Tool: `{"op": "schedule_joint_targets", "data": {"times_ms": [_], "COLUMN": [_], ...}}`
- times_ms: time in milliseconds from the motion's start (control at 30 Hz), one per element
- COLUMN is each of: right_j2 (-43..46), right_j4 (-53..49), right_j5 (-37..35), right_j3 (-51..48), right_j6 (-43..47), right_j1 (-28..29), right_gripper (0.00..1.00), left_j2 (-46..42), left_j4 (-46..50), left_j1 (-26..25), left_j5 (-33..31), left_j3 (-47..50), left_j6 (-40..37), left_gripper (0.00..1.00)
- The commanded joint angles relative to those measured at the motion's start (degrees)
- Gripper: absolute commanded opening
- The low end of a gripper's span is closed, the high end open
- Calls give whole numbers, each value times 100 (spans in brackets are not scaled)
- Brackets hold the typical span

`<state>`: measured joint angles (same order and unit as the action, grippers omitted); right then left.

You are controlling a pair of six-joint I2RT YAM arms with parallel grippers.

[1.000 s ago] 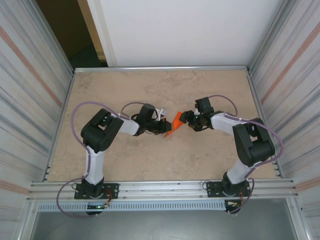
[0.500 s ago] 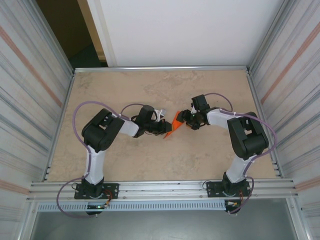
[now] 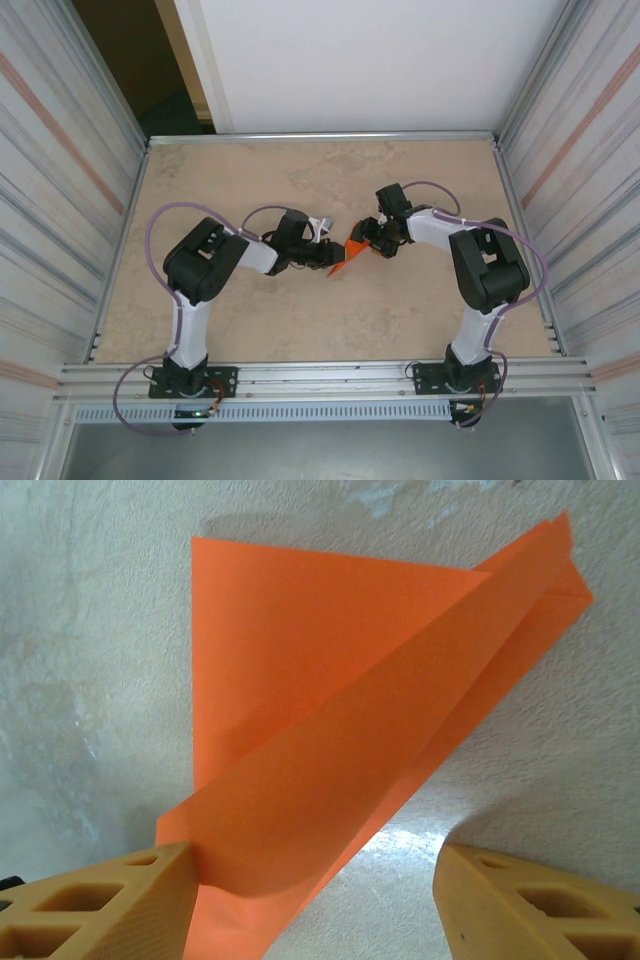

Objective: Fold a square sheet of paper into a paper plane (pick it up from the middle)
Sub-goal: Fold the wing for the fifth time at the center of the table.

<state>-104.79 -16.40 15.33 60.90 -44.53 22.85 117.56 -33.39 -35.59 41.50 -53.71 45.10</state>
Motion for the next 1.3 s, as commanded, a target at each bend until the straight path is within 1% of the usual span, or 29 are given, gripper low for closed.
{"op": "schedule_joint_targets", "data": {"times_ms": [0, 167, 367, 500, 633, 767, 900, 967, 1067, 1200, 1267], "right_j2": [-672, -732, -768, -799, -827, -829, -837, -854, -859, -867, -869], "right_j4": [-83, -130, -153, -169, -180, -188, -179, -169, -167, -165, -153], "right_j5": [-418, -424, -426, -387, -378, -414, -403, -402, -391, -382, -362], "right_j3": [-169, -158, -150, -120, -105, -117, -132, -136, -132, -123, -117], "right_j6": [-83, -103, -100, -97, -75, -45, -13, -13, -18, -13, -20], "right_j1": [174, 203, 203, 211, 213, 224, 226, 230, 220, 233, 229], "right_gripper": [65, 65, 65, 65, 65, 65, 64, 65, 65, 65, 65], "left_j2": [16, -225, -383, -407, -502, -612, -728, -749, -828, -912, -919], "left_j4": [407, 522, 701, 457, 445, 409, 70, 73, 194, 415, 477], "left_j1": [62, 67, 68, 64, 61, 63, 69, 61, 65, 69, 51], "left_j5": [-138, -124, -259, -177, -259, -425, -593, -628, -778, -880, -854], "left_j3": [66, -2, 6, 58, 54, 104, 311, 315, 347, 370, 364], "left_j6": [-190, -204, -247, -195, -182, 4, 317, 347, 240, -188, -462], "left_gripper": [23, 27, 31, 33, 33, 33, 36, 37, 38, 37, 35]}}
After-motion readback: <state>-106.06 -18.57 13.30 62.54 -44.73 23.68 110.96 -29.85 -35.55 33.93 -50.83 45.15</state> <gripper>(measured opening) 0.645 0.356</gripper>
